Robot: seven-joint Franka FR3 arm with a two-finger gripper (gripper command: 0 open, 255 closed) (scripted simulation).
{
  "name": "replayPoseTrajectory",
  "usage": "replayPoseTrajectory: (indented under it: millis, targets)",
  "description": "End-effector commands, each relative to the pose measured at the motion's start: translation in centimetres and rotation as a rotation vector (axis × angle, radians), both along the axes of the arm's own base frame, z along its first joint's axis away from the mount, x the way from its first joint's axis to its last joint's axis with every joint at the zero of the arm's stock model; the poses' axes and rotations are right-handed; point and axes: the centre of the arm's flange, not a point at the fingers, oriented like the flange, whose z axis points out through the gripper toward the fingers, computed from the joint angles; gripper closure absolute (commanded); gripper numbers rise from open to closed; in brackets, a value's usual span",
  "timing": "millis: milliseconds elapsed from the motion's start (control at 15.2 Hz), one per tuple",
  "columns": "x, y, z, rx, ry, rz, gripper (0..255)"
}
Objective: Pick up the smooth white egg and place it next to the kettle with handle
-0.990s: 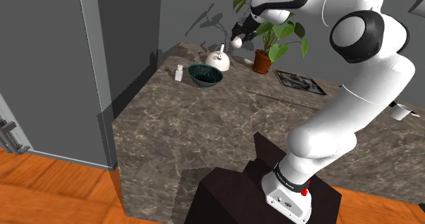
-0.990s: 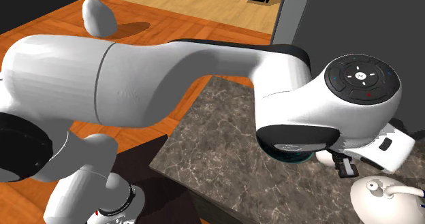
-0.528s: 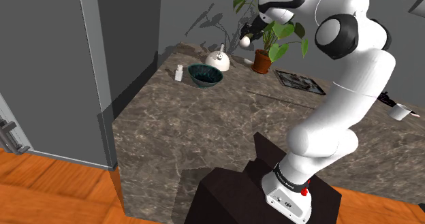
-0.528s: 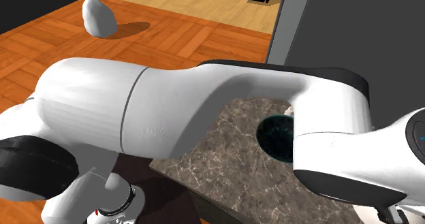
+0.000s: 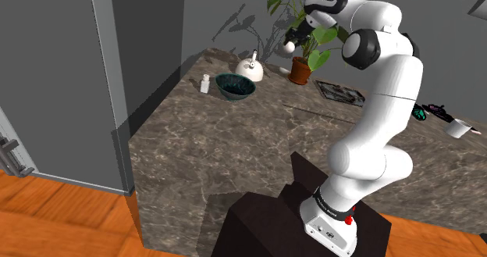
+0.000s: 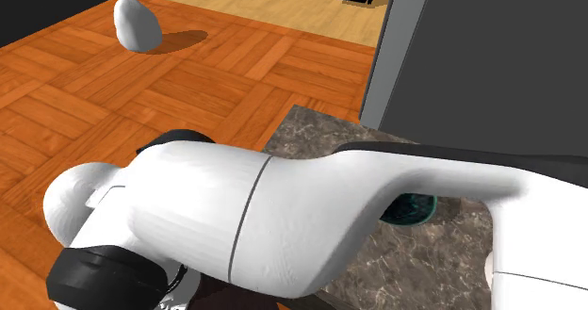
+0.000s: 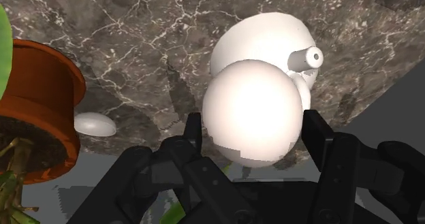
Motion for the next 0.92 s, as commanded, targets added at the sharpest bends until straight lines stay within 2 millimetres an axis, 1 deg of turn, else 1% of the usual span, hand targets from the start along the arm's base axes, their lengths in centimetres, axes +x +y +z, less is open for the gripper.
replayPoseTrajectory:
  millis: [0,858]
  targets:
    - [0.2,-3.1,0.3,-0.001,0.0,0.001,255]
    - [0.2,-3.1,-6.5,-0.001,0.0,0.001,255]
